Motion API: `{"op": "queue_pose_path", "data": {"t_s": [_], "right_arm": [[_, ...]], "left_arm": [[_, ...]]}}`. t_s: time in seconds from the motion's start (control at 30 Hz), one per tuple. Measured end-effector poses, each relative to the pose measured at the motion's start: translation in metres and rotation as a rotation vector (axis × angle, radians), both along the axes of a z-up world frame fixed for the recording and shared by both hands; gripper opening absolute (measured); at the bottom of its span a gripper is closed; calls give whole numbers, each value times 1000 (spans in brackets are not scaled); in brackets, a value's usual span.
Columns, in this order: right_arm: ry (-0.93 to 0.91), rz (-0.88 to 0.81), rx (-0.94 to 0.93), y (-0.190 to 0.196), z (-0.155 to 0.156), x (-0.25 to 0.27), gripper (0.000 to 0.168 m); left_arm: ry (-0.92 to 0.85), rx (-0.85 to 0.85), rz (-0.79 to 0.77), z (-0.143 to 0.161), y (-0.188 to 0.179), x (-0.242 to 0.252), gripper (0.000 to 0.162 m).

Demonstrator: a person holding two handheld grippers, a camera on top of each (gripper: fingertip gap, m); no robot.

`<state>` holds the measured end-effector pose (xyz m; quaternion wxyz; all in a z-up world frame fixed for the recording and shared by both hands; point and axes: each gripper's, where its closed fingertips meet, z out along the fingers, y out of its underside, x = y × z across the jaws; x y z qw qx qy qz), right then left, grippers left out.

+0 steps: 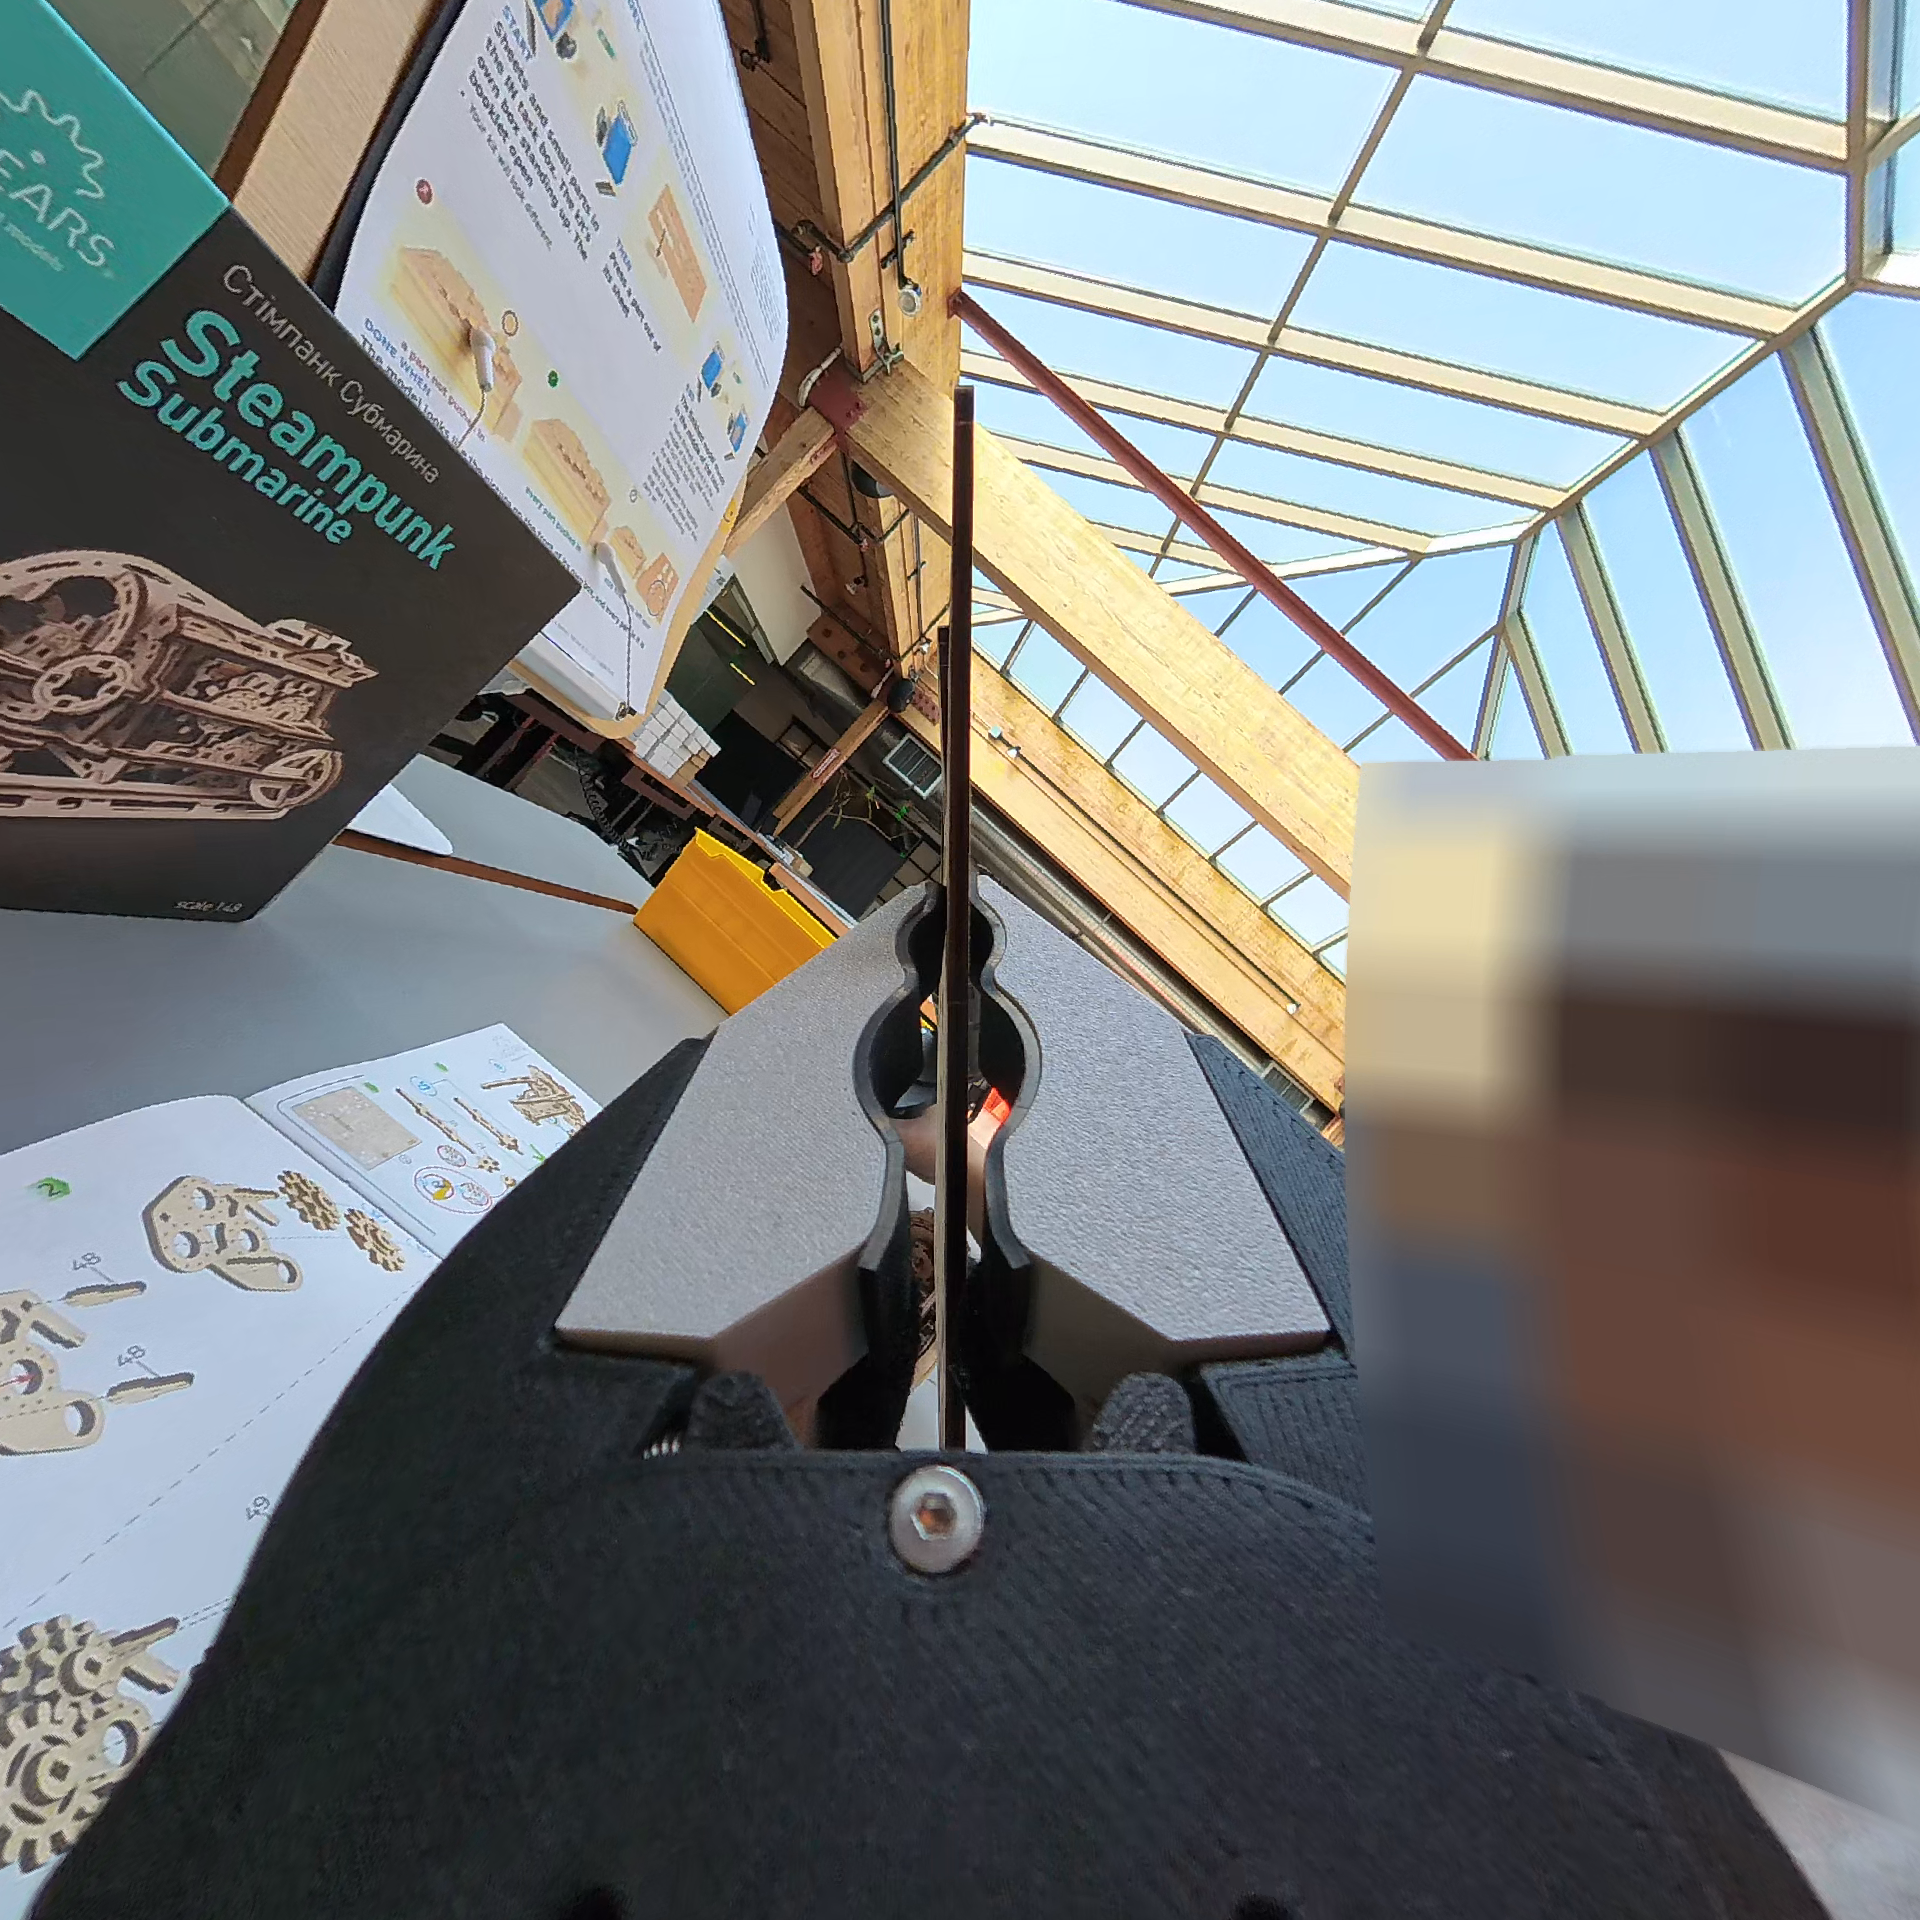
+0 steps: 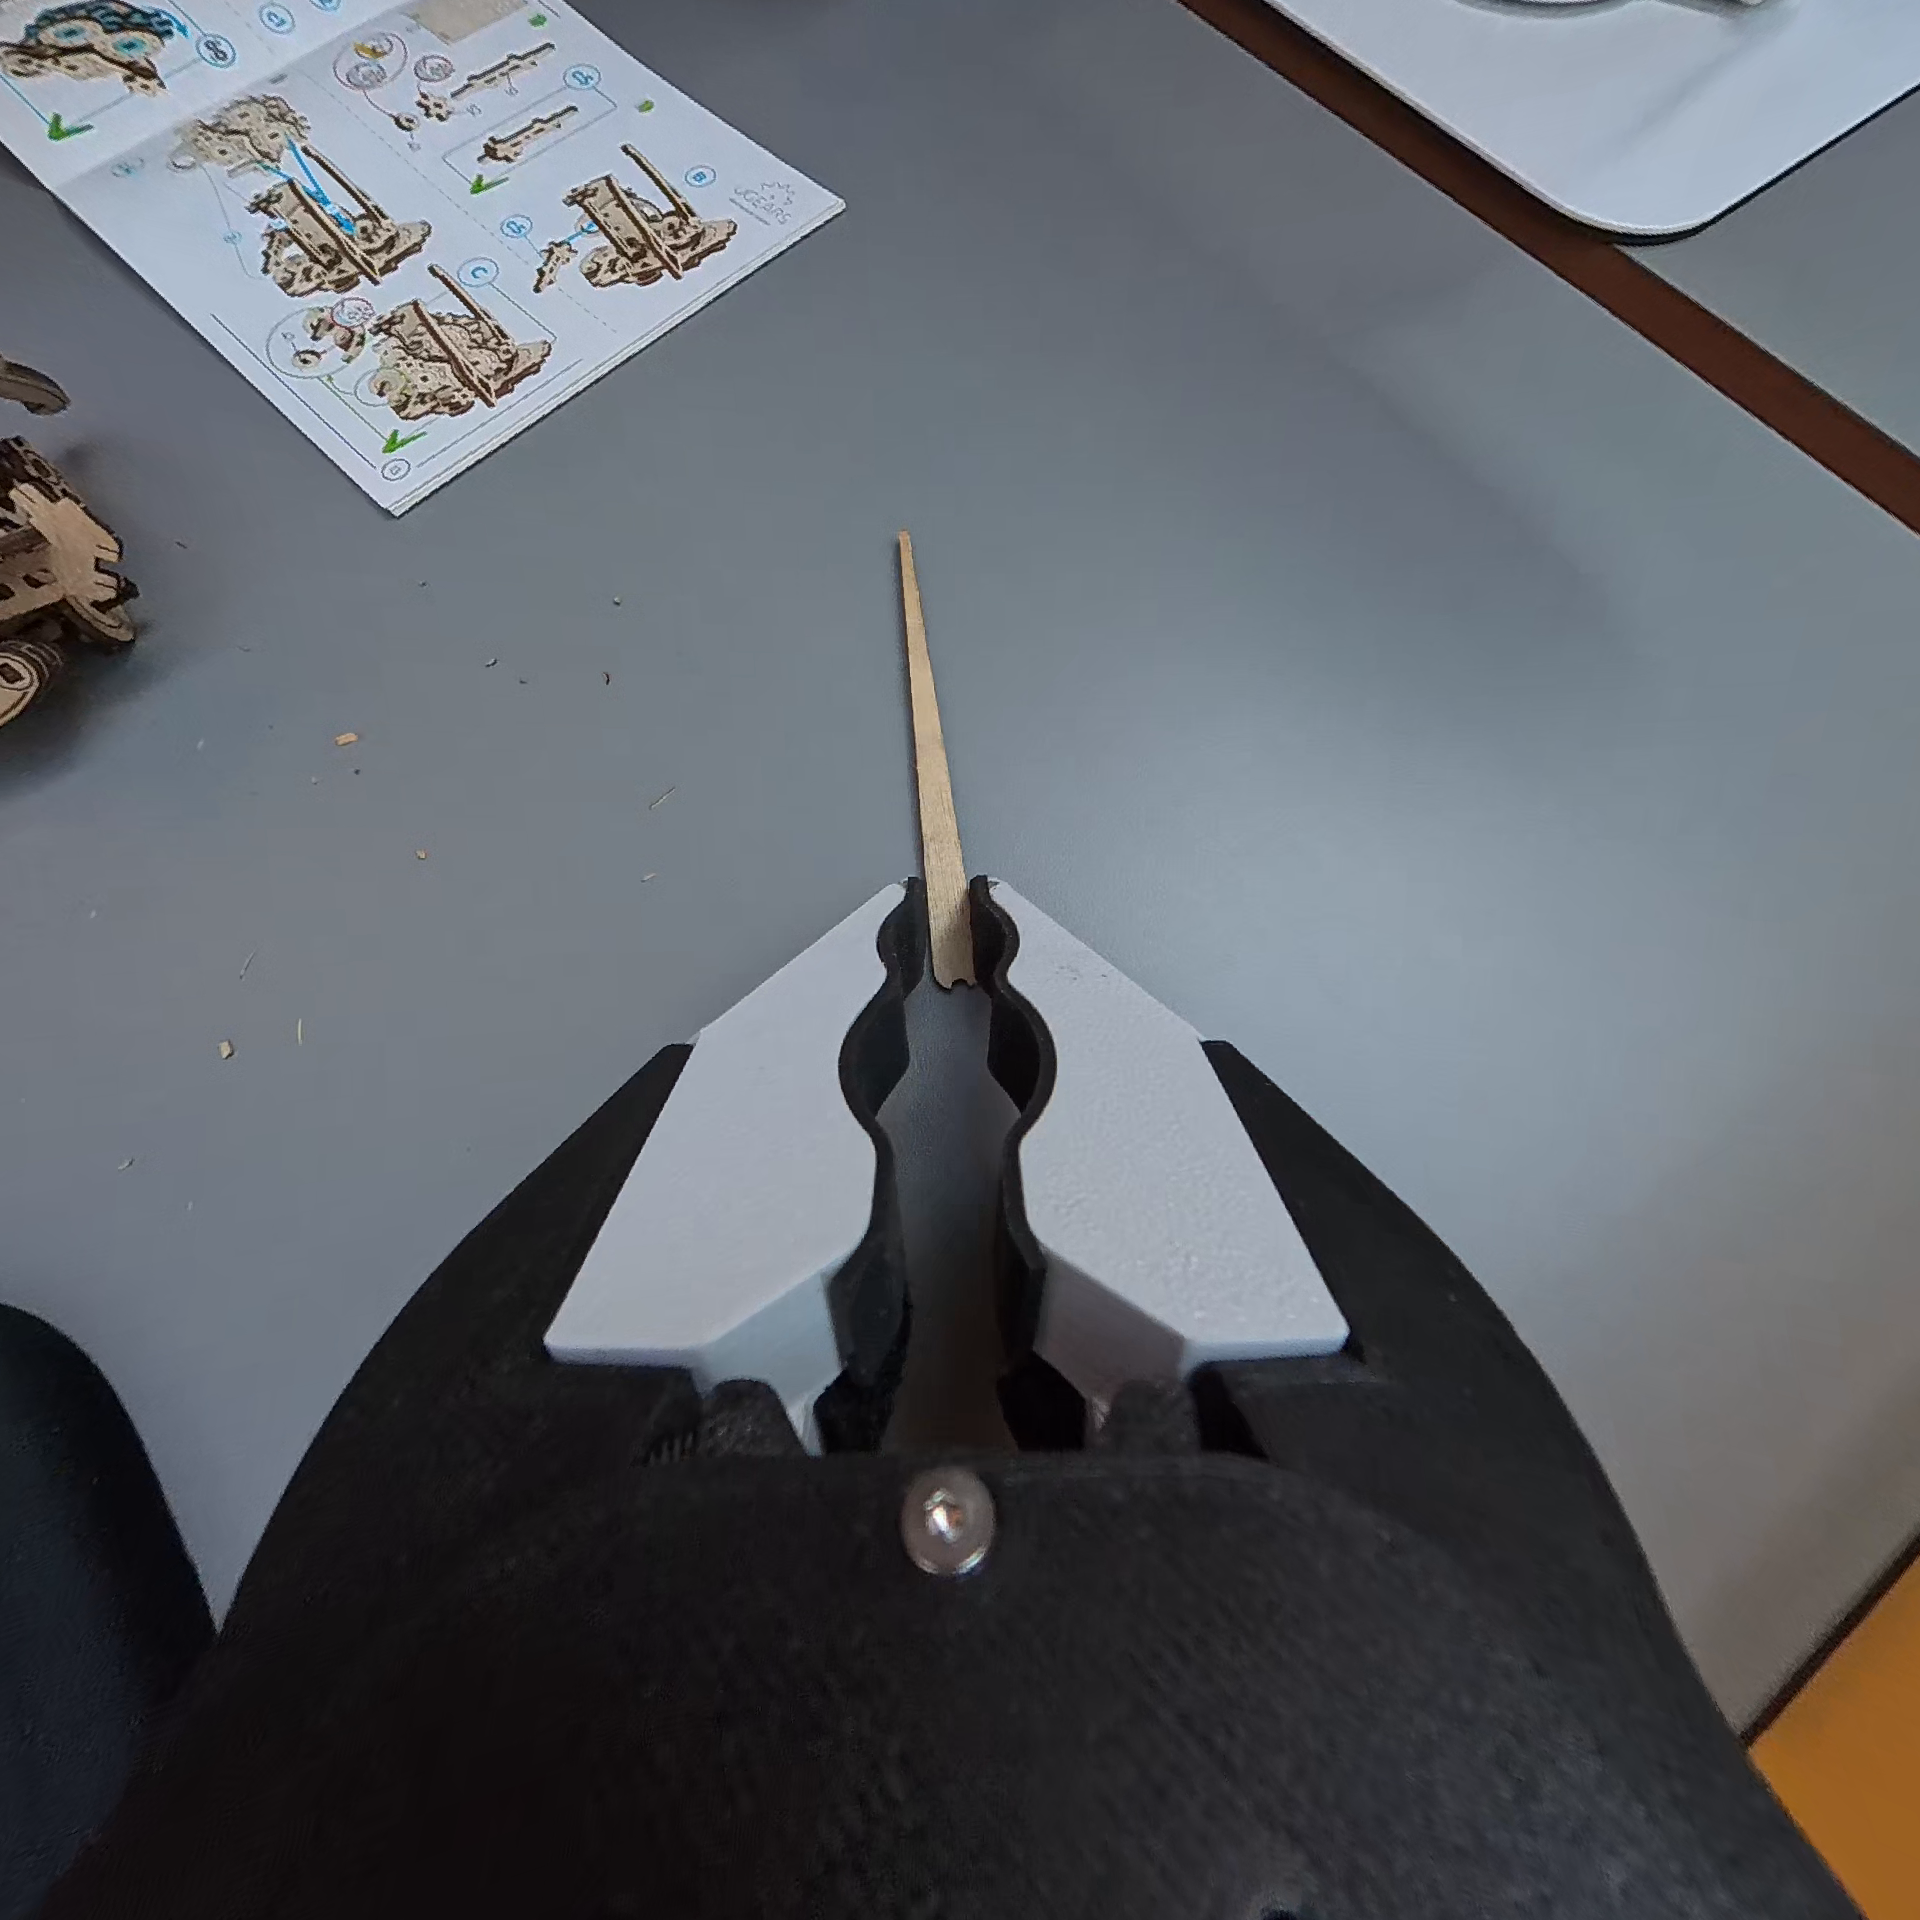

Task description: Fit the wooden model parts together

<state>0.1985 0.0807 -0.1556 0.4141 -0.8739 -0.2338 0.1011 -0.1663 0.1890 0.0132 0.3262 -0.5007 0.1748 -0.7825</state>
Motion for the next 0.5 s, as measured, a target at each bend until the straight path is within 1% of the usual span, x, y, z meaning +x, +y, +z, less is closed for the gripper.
{"op": "queue_pose_path", "data": {"t_s": [0.13, 0.27, 0.33, 0.4, 0.5], "right_arm": [[-33, 18, 18, 1, 1, 0, 7], [-132, 29, 70, 3, 4, 0, 7], [-174, 22, 154, 7, 17, -1, 6], [-234, 20, 264, 8, 37, -3, 6], [-419, 26, 446, 6, 67, -7, 6]], "left_arm": [[0, 4, 2, 1, 0, 0, 0], [1, 9, 21, 3, 1, -1, 0], [21, 7, 34, 1, 2, 0, 1], [87, 2, 51, -7, 3, 5, 0], [190, 29, 75, -19, 3, 13, 1]]}}
